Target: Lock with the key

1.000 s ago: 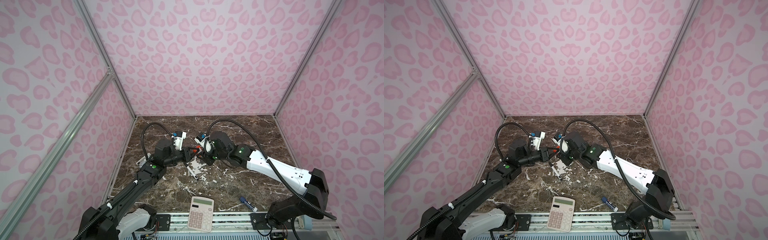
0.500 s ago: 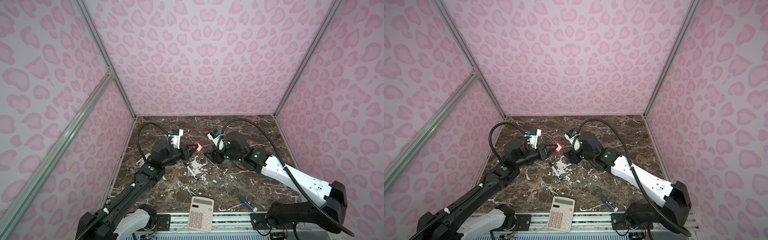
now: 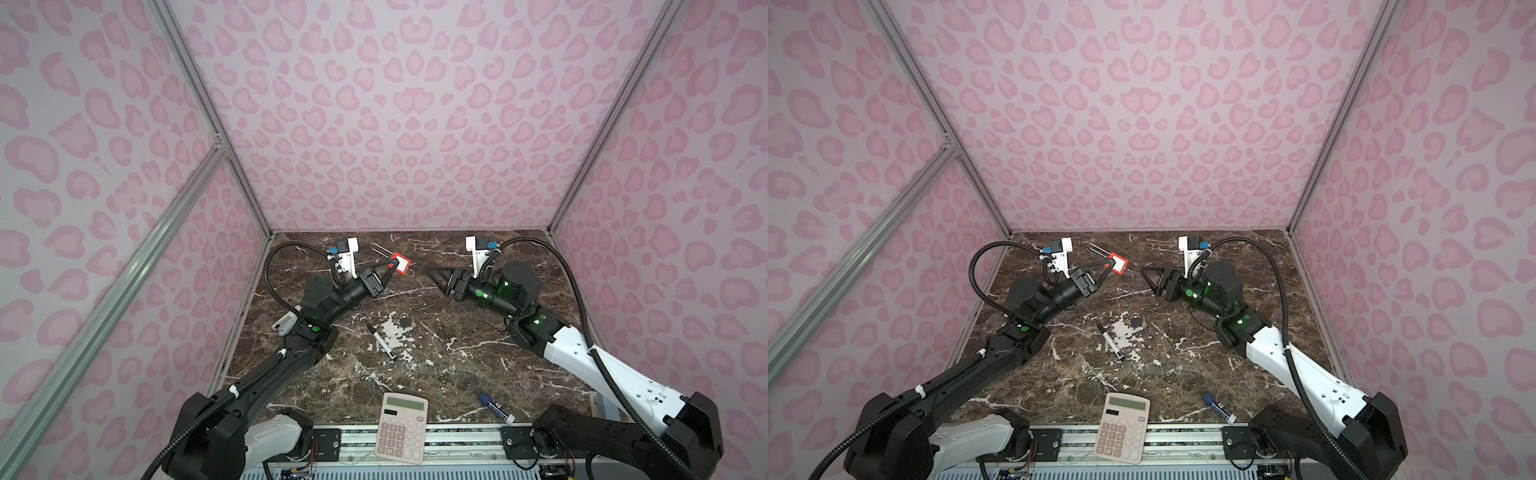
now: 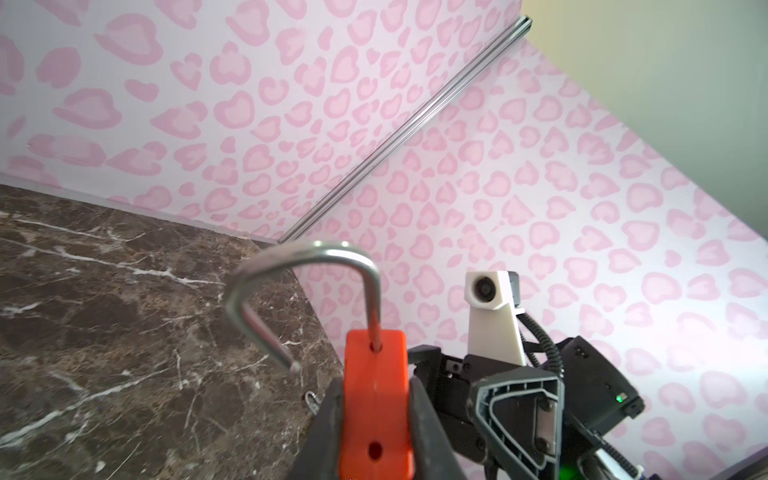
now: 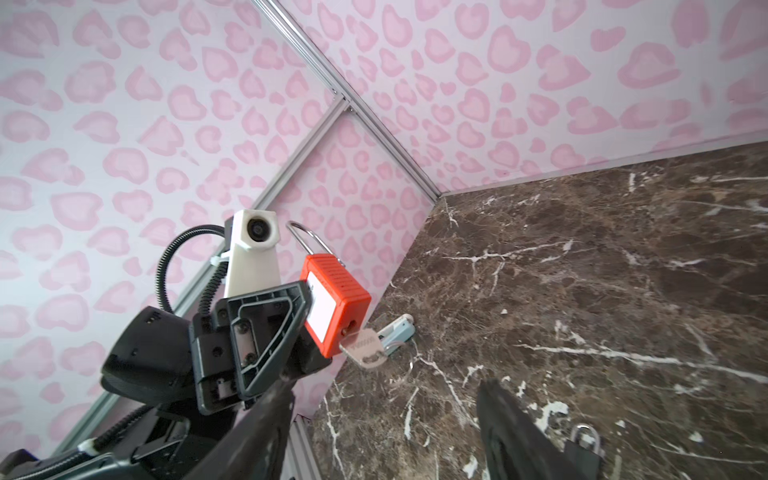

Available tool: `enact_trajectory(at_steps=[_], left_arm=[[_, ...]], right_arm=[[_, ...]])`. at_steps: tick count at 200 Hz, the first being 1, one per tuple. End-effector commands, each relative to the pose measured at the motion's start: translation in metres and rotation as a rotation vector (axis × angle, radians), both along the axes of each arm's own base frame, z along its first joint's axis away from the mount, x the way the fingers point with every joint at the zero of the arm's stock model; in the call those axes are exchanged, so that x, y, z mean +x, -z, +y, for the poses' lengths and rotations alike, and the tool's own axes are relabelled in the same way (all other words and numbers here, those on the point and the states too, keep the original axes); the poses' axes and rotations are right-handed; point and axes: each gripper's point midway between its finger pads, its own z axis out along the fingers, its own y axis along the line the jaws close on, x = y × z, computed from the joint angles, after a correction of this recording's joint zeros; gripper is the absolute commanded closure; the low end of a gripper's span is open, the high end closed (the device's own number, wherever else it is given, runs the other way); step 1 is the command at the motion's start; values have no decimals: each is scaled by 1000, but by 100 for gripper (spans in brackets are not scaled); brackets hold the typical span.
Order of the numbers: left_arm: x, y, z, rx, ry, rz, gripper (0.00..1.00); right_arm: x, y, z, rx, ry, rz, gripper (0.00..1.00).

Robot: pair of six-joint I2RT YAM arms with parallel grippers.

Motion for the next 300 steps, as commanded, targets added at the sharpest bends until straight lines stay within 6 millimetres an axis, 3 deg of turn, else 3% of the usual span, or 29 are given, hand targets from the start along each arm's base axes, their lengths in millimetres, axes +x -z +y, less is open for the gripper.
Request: enact_trajectory(at_steps=[1, 44, 89, 116, 152, 181, 219, 300], left_arm=[[-7, -39, 6, -151, 19, -87, 97], [-13, -43, 1, -158, 68, -91, 97], [-18, -52, -3, -173, 108, -100, 97], [-19, -56, -2, -180, 106, -109, 97], [-20, -57, -1, -194, 106, -109, 97], [-20, -57, 1, -195, 98, -112, 97], [-21, -58, 2, -197, 95, -115, 97], [-18, -51, 0, -185, 94, -97, 94]], right_arm=[[-2, -14, 9, 108, -46, 39, 28], [3, -20, 21, 183, -94, 69, 28], [-2, -46, 45, 288, -225, 38, 28], [-5, -51, 61, 312, -270, 34, 30], [-6, -55, 72, 358, -306, 35, 43], [-5, -55, 71, 367, -306, 37, 53], [-7, -54, 66, 355, -287, 28, 55], [-9, -57, 65, 375, -297, 29, 82]])
